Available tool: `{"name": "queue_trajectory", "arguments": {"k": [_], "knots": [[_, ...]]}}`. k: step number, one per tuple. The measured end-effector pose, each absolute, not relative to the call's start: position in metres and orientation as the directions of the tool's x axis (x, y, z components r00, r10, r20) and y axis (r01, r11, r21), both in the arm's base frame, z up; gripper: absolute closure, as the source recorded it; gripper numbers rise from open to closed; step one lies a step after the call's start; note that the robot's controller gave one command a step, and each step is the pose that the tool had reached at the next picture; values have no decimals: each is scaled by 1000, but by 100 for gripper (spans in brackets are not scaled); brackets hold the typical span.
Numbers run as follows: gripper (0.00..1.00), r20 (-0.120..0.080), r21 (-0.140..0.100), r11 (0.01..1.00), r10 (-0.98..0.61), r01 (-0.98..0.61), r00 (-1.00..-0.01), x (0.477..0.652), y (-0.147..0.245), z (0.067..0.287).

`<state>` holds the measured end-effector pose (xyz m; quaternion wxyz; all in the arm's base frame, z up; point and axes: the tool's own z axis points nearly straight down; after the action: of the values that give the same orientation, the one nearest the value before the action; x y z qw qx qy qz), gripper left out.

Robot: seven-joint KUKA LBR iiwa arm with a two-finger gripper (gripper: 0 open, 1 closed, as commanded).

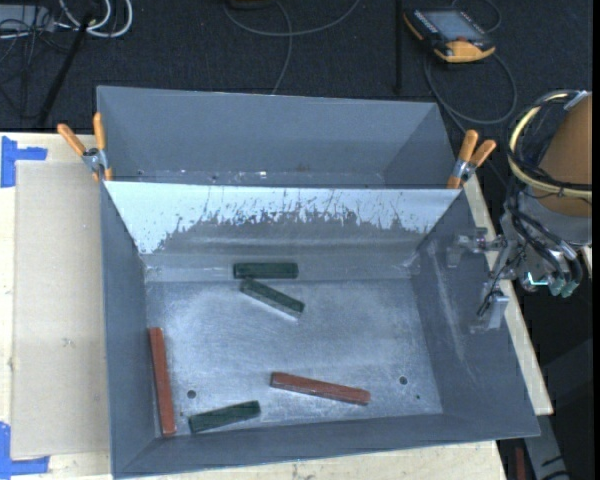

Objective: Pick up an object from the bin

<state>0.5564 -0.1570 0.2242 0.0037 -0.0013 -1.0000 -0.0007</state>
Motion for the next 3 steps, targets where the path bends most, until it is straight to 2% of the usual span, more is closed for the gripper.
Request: {"name": "queue_trajectory", "arguments": {"k": [1, 2, 3], "knots": [[0, 9, 5, 991, -135, -135, -991, 516, -51, 65], [0, 0, 5, 999, -39, -39, -999, 497, 58, 100], [0, 5, -1, 999, -33, -33, -999, 476, 35, 107]]}}
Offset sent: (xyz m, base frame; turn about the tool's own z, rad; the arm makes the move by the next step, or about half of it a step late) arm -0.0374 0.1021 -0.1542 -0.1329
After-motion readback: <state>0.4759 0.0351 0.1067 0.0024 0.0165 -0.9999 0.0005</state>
